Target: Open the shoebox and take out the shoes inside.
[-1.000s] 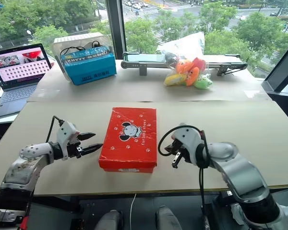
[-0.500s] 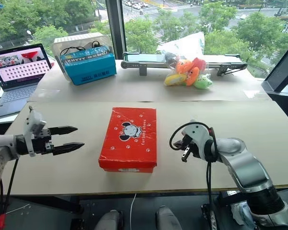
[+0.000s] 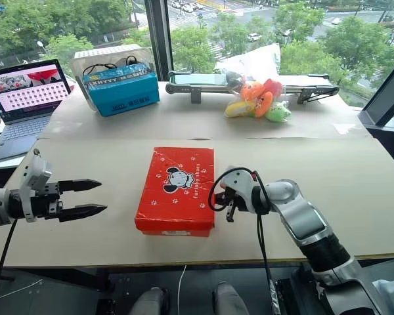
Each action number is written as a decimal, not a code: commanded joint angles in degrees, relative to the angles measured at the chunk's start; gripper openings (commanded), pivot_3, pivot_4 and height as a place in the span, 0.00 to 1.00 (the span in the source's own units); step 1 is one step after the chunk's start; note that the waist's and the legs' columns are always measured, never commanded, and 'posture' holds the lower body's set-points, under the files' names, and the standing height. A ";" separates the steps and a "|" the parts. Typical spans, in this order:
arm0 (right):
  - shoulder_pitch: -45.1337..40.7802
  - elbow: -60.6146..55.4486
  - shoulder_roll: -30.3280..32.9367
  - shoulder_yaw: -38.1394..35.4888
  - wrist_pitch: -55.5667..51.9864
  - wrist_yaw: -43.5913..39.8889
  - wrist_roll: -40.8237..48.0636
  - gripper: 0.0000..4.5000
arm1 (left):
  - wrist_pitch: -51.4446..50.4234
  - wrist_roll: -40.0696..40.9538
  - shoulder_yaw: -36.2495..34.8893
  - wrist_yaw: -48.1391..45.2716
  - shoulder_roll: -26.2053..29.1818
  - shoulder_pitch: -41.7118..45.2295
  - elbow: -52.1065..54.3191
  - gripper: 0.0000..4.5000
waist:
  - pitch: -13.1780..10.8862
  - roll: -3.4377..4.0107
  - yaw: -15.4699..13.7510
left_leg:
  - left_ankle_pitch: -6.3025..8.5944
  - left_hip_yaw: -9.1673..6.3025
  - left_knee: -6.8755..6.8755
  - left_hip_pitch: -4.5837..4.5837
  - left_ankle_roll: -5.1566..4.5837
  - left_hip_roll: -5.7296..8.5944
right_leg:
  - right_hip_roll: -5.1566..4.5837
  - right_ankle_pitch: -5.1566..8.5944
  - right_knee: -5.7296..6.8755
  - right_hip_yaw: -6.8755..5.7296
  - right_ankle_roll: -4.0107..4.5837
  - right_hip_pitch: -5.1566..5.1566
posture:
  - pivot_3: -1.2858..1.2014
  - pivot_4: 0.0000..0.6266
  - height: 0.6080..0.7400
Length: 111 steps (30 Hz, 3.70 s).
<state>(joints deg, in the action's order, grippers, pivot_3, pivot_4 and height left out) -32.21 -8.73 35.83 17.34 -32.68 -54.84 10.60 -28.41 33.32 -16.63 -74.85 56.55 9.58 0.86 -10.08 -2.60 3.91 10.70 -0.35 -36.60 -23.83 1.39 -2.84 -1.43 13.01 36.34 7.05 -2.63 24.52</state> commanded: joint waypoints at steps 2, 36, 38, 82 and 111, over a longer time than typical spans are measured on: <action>-3.10 -5.26 -0.29 -2.48 -2.40 -0.59 2.60 0.00 | 0.11 1.59 -3.68 -0.83 1.67 -0.83 2.07 0.99 | 0.00 0.00 0.07 | 0.00 0.00 0.00 0.01 0.00 -0.01 | 0.00 0.02 0.04 -0.01 0.03 0.02 | 0.52 0.24 1.00; -29.91 16.70 -27.79 4.33 6.79 0.12 0.14 0.00 | -1.08 7.64 -22.11 -8.13 10.73 1.69 -6.91 0.99 | -0.01 -0.03 0.45 | 0.00 0.05 0.00 -0.11 0.00 -0.15 | 0.11 0.27 0.93 -0.12 0.63 0.66 | 0.52 0.24 1.00; -30.10 18.69 -29.30 4.53 7.80 0.51 -0.45 0.00 | -1.19 8.18 -22.77 -8.86 12.48 3.99 -9.95 0.99 | -0.01 -0.05 0.50 | 0.00 0.03 0.00 -0.15 0.00 -0.15 | 0.12 0.27 0.94 -0.14 0.63 0.69 | 0.52 0.24 1.00; -22.76 -14.73 -13.33 6.93 -35.63 12.04 0.36 0.98 | 11.40 -2.97 2.02 -2.55 -2.54 4.02 0.46 1.00 | 0.02 -0.17 1.65 | -0.02 -0.11 -0.21 -0.51 0.01 -0.07 | 0.16 0.41 1.74 -0.10 0.87 1.30 | 0.52 0.24 1.00; -24.15 -11.63 -25.67 0.78 -59.82 37.23 3.25 0.98 | 10.49 -2.71 3.87 -0.28 -2.33 5.04 3.17 1.00 | 0.02 -0.17 1.79 | -0.02 -0.13 -0.22 -0.55 0.01 -0.07 | 0.16 0.41 1.73 -0.10 0.85 1.33 | 0.52 0.24 1.00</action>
<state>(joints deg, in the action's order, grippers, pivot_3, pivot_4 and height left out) -56.60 -19.62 10.60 18.75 -92.06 -18.46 13.15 -17.79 30.33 -12.31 -75.42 53.74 13.68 2.08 -10.05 -2.77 5.70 10.68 -0.47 -36.82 -24.39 1.39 -2.91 -1.28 13.41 38.06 6.96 -1.78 25.85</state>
